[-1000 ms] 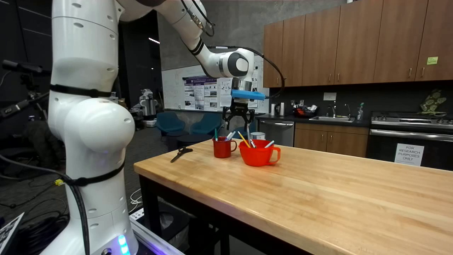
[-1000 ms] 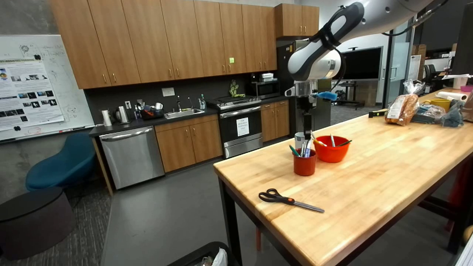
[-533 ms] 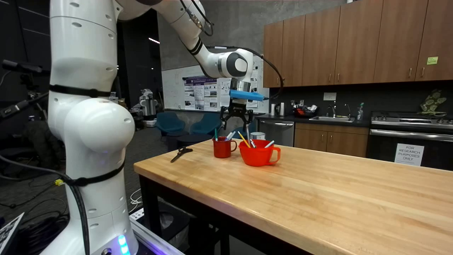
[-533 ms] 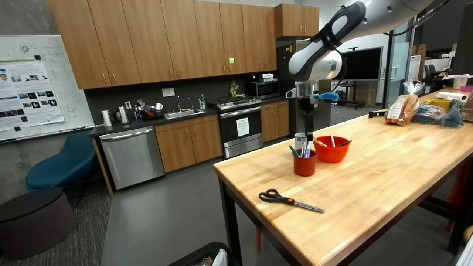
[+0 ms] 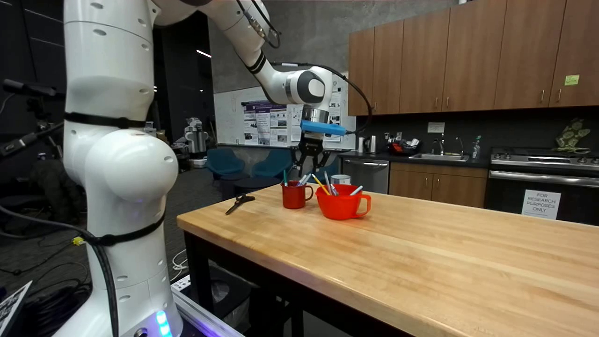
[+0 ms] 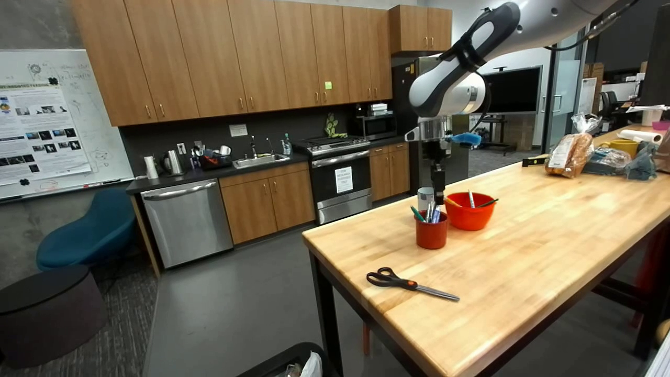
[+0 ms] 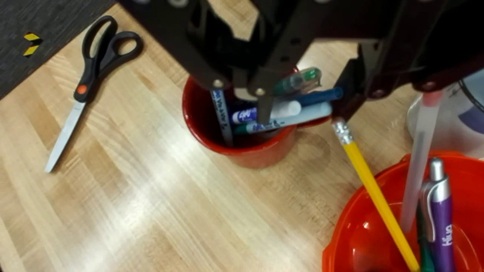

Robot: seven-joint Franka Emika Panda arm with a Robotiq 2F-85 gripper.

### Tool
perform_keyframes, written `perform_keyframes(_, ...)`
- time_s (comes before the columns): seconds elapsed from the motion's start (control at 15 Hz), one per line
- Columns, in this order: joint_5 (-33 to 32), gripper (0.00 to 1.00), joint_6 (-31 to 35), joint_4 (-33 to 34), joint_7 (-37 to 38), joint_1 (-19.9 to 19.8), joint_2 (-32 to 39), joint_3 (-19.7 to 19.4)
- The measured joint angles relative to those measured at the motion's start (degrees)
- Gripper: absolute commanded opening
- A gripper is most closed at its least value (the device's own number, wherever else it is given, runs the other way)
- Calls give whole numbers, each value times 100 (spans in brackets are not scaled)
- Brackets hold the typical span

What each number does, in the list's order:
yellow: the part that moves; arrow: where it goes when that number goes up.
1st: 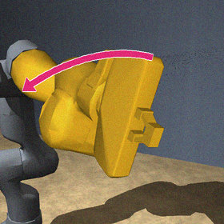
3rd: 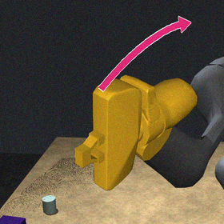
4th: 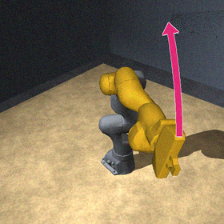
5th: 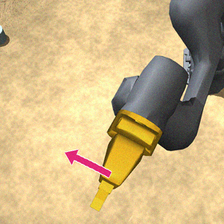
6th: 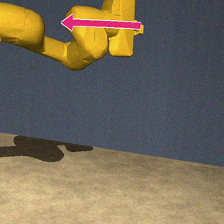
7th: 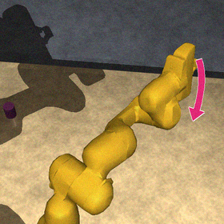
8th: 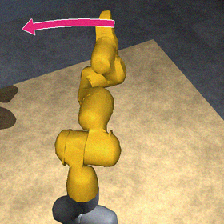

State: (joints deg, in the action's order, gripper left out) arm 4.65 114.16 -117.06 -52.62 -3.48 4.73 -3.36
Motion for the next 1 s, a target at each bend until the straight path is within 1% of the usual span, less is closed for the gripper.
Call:
perform_keyframes(0.07,0,7,0,-1,0,0,-13,6)
perform_keyframes(0.2,7,0,0,-2,-1,1,-55,22)
perform_keyframes(0.73,10,2,-1,-68,-9,18,-268,111)
perform_keyframes(1.0,11,2,17,-202,-10,46,-554,140)
